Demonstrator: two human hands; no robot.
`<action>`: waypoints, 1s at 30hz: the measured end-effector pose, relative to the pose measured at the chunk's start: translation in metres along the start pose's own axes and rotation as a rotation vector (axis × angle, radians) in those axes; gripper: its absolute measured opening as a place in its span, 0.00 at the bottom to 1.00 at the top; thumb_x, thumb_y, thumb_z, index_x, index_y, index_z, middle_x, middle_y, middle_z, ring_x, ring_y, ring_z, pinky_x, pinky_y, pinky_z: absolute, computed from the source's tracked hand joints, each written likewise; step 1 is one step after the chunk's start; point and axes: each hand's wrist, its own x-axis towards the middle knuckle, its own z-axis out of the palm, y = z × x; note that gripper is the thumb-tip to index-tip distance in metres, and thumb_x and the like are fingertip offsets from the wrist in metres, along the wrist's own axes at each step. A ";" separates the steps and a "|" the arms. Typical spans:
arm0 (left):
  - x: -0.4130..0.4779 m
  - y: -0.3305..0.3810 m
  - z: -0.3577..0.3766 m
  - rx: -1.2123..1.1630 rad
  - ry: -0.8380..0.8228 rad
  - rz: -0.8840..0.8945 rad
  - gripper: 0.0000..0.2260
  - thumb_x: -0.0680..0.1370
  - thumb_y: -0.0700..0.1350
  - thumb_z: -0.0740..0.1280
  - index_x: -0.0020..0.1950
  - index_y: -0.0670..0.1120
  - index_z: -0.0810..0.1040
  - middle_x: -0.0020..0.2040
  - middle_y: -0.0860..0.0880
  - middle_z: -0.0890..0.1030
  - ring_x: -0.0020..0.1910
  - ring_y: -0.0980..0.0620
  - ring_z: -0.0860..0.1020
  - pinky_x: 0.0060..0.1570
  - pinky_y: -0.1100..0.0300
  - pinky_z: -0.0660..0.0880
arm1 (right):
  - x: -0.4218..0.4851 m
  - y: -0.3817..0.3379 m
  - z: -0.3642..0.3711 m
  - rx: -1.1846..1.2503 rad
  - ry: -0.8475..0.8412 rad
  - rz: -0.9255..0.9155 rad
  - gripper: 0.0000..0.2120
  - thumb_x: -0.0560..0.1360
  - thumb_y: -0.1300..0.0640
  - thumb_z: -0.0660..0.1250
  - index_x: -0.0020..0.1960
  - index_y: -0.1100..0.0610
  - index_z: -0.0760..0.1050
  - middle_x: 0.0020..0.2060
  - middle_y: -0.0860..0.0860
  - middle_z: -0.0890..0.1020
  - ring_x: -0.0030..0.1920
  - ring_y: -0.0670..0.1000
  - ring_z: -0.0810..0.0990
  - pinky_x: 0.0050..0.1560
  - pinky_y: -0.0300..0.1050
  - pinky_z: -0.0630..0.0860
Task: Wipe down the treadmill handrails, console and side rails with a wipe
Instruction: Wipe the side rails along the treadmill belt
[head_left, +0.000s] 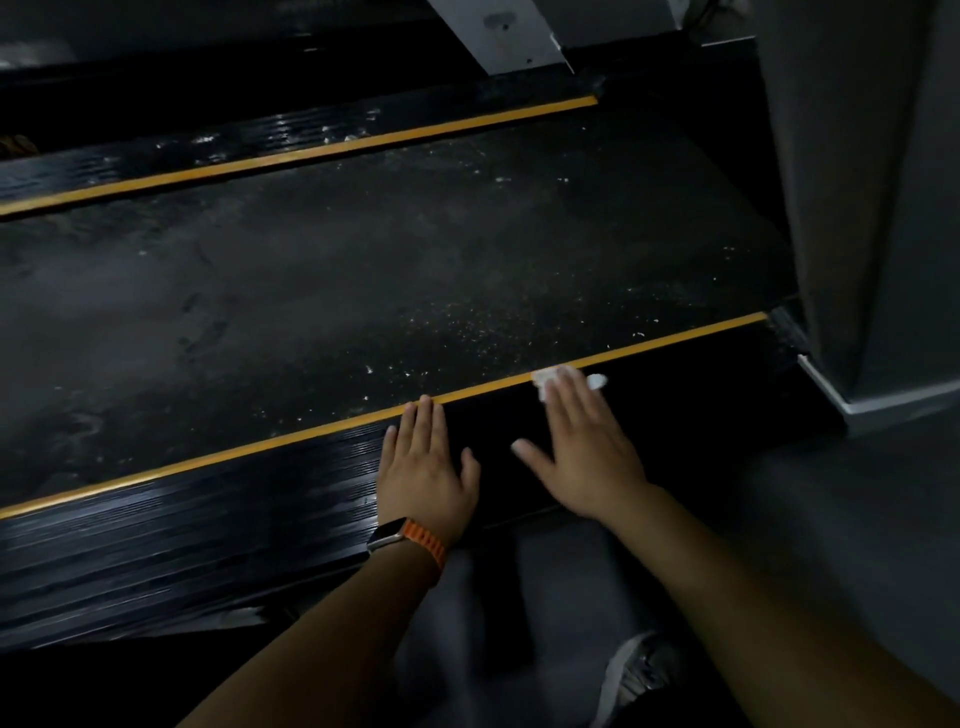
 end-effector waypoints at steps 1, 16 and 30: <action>0.001 0.002 0.002 -0.001 0.010 0.001 0.36 0.80 0.61 0.42 0.84 0.44 0.53 0.84 0.46 0.52 0.83 0.50 0.47 0.81 0.51 0.45 | -0.001 -0.011 0.005 -0.010 -0.014 -0.054 0.50 0.76 0.26 0.35 0.85 0.61 0.43 0.84 0.58 0.42 0.84 0.55 0.37 0.83 0.52 0.39; 0.003 0.006 0.001 -0.015 -0.022 0.069 0.34 0.81 0.59 0.42 0.84 0.41 0.51 0.84 0.43 0.50 0.83 0.47 0.45 0.82 0.50 0.45 | -0.024 -0.004 0.018 -0.079 0.057 -0.027 0.46 0.80 0.28 0.43 0.84 0.61 0.47 0.84 0.58 0.46 0.84 0.56 0.42 0.83 0.54 0.44; 0.003 0.007 0.002 -0.038 -0.021 0.079 0.33 0.82 0.57 0.45 0.83 0.41 0.52 0.84 0.42 0.50 0.83 0.46 0.46 0.82 0.48 0.46 | -0.035 -0.004 0.029 -0.065 0.188 0.022 0.43 0.82 0.32 0.47 0.83 0.63 0.58 0.83 0.61 0.56 0.84 0.59 0.52 0.83 0.56 0.51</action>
